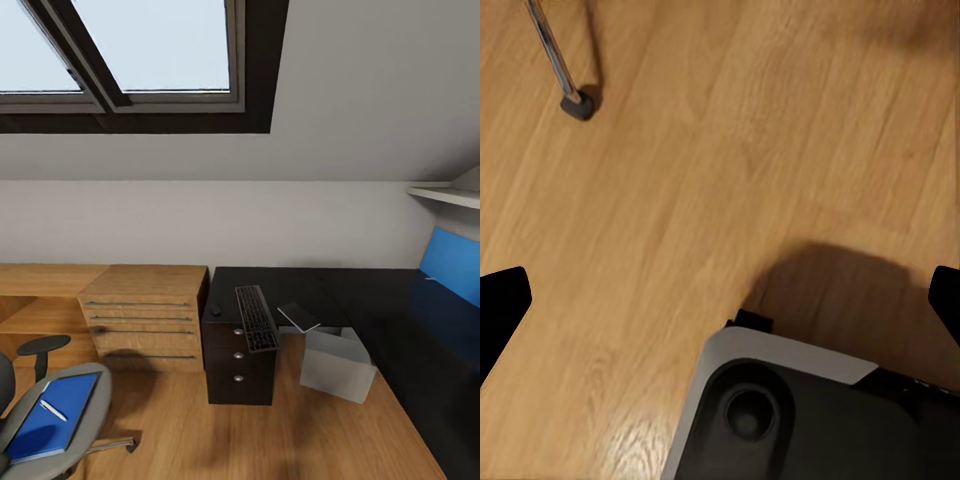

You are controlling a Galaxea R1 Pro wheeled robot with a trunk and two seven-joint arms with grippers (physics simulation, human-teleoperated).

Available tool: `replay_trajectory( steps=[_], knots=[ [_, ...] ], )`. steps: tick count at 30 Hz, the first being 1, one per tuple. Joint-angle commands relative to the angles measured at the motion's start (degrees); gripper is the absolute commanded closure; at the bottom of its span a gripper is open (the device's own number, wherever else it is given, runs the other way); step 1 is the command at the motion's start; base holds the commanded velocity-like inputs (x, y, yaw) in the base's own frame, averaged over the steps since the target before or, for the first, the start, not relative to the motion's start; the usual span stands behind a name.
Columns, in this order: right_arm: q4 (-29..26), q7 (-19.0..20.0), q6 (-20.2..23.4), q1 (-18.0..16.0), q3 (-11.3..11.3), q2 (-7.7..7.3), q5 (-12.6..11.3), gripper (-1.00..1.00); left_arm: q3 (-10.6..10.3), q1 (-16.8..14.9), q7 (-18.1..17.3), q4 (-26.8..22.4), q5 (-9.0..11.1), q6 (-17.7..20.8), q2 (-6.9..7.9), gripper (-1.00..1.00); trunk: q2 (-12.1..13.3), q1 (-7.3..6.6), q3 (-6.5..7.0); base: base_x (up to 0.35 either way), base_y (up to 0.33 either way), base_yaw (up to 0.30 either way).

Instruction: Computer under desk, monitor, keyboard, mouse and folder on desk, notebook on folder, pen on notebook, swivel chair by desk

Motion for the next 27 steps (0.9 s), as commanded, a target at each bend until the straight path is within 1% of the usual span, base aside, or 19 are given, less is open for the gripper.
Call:
replay_trajectory(
  steps=[1,5,11,15,19,22,27],
  knots=[
    [0.1,-0.2,-0.2,0.0,0.5,0.00,-0.5,-1.00,-0.5,0.0,0.4,-0.2,0.3,-0.1,0.05,-1.00,-0.1,0.02,-0.07,0.005,0.006,-0.039],
    [0.1,-0.2,-0.2,0.0,0.5,0.00,-0.5,-1.00,-0.5,0.0,0.4,-0.2,0.3,-0.1,0.05,-1.00,-0.1,0.02,-0.05,0.079,0.072,-0.020],
    [0.1,-0.2,-0.2,0.0,0.4,0.00,-0.5,-1.00,-0.5,0.0,0.4,-0.2,0.3,-0.3,0.03,-1.00,-0.1,0.02,-0.04,0.216,0.190,-0.003],
    [0.1,-0.2,-0.2,0.0,0.4,0.00,-0.6,-1.00,-0.6,0.0,0.4,-0.2,0.2,-0.3,-0.01,-1.00,-0.1,0.02,-0.04,0.129,0.074,-0.001],
    [0.1,-0.2,-0.2,0.0,0.4,0.00,-0.6,-1.00,-3.3,0.0,0.4,-0.2,0.2,-0.3,-0.03,-1.00,-0.1,0.02,-0.04,0.023,0.013,0.000],
    [0.1,-0.2,-0.2,0.0,0.4,0.00,-0.6,-1.00,-3.9,0.0,0.4,-0.2,0.3,-0.4,-0.03,-1.00,-0.1,0.02,-0.04,0.004,0.002,0.000],
    [0.1,-0.2,-0.2,0.0,0.4,0.00,-0.7,-1.00,-4.1,0.0,0.4,-0.2,0.3,-0.4,-0.03,-1.00,-0.1,0.02,-0.04,0.000,0.000,0.000]
  ],
)
